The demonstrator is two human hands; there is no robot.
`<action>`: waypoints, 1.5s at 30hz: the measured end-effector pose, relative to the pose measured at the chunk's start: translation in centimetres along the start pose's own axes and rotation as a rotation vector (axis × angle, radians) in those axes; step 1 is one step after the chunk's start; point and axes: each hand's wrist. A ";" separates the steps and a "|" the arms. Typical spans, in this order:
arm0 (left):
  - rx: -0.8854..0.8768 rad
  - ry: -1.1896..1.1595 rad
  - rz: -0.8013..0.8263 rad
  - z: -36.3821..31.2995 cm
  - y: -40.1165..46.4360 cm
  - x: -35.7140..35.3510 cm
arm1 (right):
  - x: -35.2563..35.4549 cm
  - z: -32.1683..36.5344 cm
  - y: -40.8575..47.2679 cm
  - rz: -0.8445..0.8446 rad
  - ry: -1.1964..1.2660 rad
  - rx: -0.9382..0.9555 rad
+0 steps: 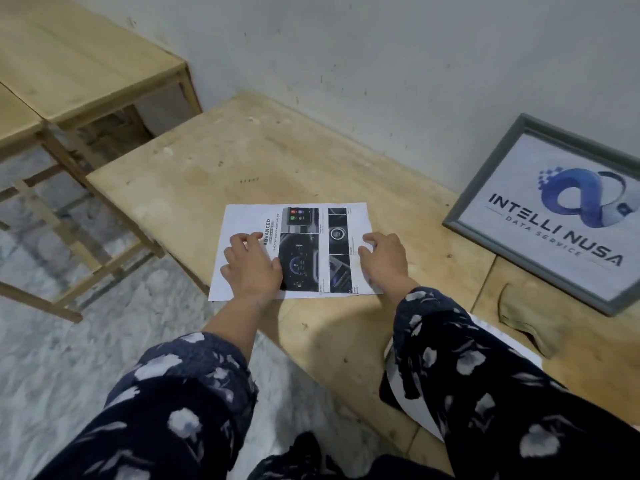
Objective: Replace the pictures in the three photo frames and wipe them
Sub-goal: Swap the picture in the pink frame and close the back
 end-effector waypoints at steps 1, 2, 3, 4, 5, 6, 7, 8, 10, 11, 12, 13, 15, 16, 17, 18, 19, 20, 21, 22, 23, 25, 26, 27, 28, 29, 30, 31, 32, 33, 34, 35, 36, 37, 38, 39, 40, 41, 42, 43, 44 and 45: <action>-0.031 -0.001 -0.006 -0.6 -0.4 0.1 | 0.5 -0.3 -0.4 0.004 0.005 0.000; -0.057 0.007 0.008 -1.1 -0.8 0.1 | 0.9 -0.6 -0.8 0.001 0.009 0.009; -0.081 0.012 0.028 -1.7 -1.3 0.0 | 1.4 -1.0 -1.3 0.003 0.007 0.013; -0.112 0.014 0.056 -2.7 -2.3 -0.2 | 2.5 -1.9 -2.2 -0.004 0.014 0.000; -0.133 0.015 0.069 -3.4 -2.9 -0.4 | 3.0 -2.6 -2.7 -0.008 0.019 -0.007; -0.144 0.011 0.091 -3.5 -3.1 -0.4 | 2.9 -2.7 -2.6 -0.014 0.028 -0.008; -0.222 0.001 0.142 -5.8 -5.8 -1.2 | 5.5 -5.4 -4.8 -0.058 0.042 -0.052; -0.244 0.007 0.163 -6.4 -6.3 -1.5 | 6.0 -6.1 -5.2 -0.058 0.050 -0.057; -0.256 -0.003 0.198 -7.5 -7.2 -1.8 | 7.1 -7.4 -5.7 -0.047 0.064 -0.061; -0.291 0.001 0.243 -8.4 -8.3 -2.2 | 8.3 -8.6 -6.7 -0.034 0.047 -0.080; -0.327 0.016 0.301 -9.3 -9.8 -2.7 | 9.5 -10.2 -7.7 -0.036 0.023 -0.103; -0.355 0.024 0.336 -9.9 -10.8 -3.1 | 10.5 -11.5 -8.6 -0.034 -0.010 -0.123; -0.381 0.063 0.397 -11.1 -13.1 -3.9 | 12.6 -14.3 -10.6 -0.042 -0.062 -0.164; -0.396 0.100 0.419 -11.5 -13.9 -4.2 | 13.4 -15.5 -11.6 -0.044 -0.085 -0.190; -0.423 0.143 0.438 -11.9 -14.7 -4.6 | 14.4 -16.6 -12.7 -0.048 -0.131 -0.230; -0.430 0.176 0.448 -12.0 -14.9 -4.8 | 14.9 -17.0 -13.4 -0.037 -0.199 -0.241; -0.438 0.204 0.463 -12.2 -15.2 -4.8 | 15.5 -17.5 -14.2 -0.017 -0.270 -0.251; -0.453 0.227 0.479 -12.5 -15.6 -5.0 | 16.2 -18.1 -15.0 0.002 -0.323 -0.261; -0.463 0.245 0.488 -12.7 -15.8 -5.1 | 16.7 -18.4 -15.8 0.022 -0.359 -0.272; -0.466 0.257 0.491 -12.8 -15.9 -5.2 | 17.0 -18.6 -16.3 0.034 -0.383 -0.279; -0.469 0.267 0.488 -13.0 -16.0 -5.2 | 17.1 -18.9 -16.7 0.037 -0.401 -0.286; -0.462 0.277 0.490 -13.4 -16.2 -5.4 | 17.2 -19.3 -17.2 0.045 -0.411 -0.310; -0.457 0.278 0.495 -13.5 -16.2 -5.4 | 17.0 -19.5 -17.2 0.052 -0.403 -0.321; -0.456 0.278 0.507 -13.7 -16.2 -5.5 | 16.9 -19.6 -17.2 0.060 -0.389 -0.336; -0.451 0.271 0.518 -13.8 -16.1 -5.5 | 16.8 -19.6 -17.1 0.066 -0.370 -0.348; -0.445 0.258 0.526 -14.0 -16.1 -5.6 | 16.7 -19.6 -17.0 0.062 -0.353 -0.359; -0.435 0.240 0.530 -14.1 -16.0 -5.7 | 16.7 -19.6 -16.9 0.052 -0.336 -0.367; -0.422 0.224 0.532 -14.2 -16.0 -5.7 | 16.7 -19.6 -16.8 0.047 -0.325 -0.371; -0.413 0.214 0.531 -14.2 -15.9 -5.7 | 16.7 -19.5 -16.7 0.046 -0.317 -0.375; -0.412 0.216 0.529 -14.3 -15.9 -5.8 | 16.7 -19.4 -16.6 0.054 -0.316 -0.383; -0.415 0.226 0.530 -14.4 -15.9 -5.8 | 16.7 -19.4 -16.5 0.067 -0.316 -0.386; -0.423 0.238 0.539 -14.4 -15.8 -5.7 | 16.7 -19.3 -16.4 0.081 -0.320 -0.385; -0.429 0.245 0.551 -14.4 -15.7 -5.8 | 16.7 -19.2 -16.4 0.090 -0.325 -0.381; -0.434 0.243 0.563 -14.5 -15.6 -5.8 | 16.8 -19.1 -16.3 0.094 -0.328 -0.381; -0.435 0.233 0.569 -14.5 -15.6 -5.8 | 16.8 -19.1 -16.3 0.094 -0.328 -0.383; -0.434 0.220 0.566 -14.6 -15.6 -5.9 | 16.8 -19.0 -16.2 0.095 -0.327 -0.388; -0.430 0.212 0.560 -14.7 -15.6 -6.0 | 16.7 -19.0 -16.1 0.097 -0.327 -0.394; -0.427 0.215 0.556 -14.8 -15.6 -6.0 | 16.7 -18.9 -16.0 0.101 -0.332 -0.399; -0.431 0.229 0.557 -15.0 -15.4 -6.0 | 16.5 -18.8 -15.9 0.104 -0.343 -0.401; -0.438 0.252 0.563 -15.1 -15.4 -6.0 | 16.5 -18.6 -15.7 0.111 -0.359 -0.398; -0.447 0.276 0.570 -15.2 -15.2 -6.0 | 16.5 -18.5 -15.6 0.115 -0.371 -0.396; -0.456 0.296 0.579 -15.3 -15.0 -6.0 | 16.4 -18.5 -15.5 0.114 -0.379 -0.397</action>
Point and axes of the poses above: each hand's wrist, its own y-axis towards the middle knuckle, its own x-axis out of the back of the hand, z = x × y, and after that the axes turned 5 degrees about -z, right-handed
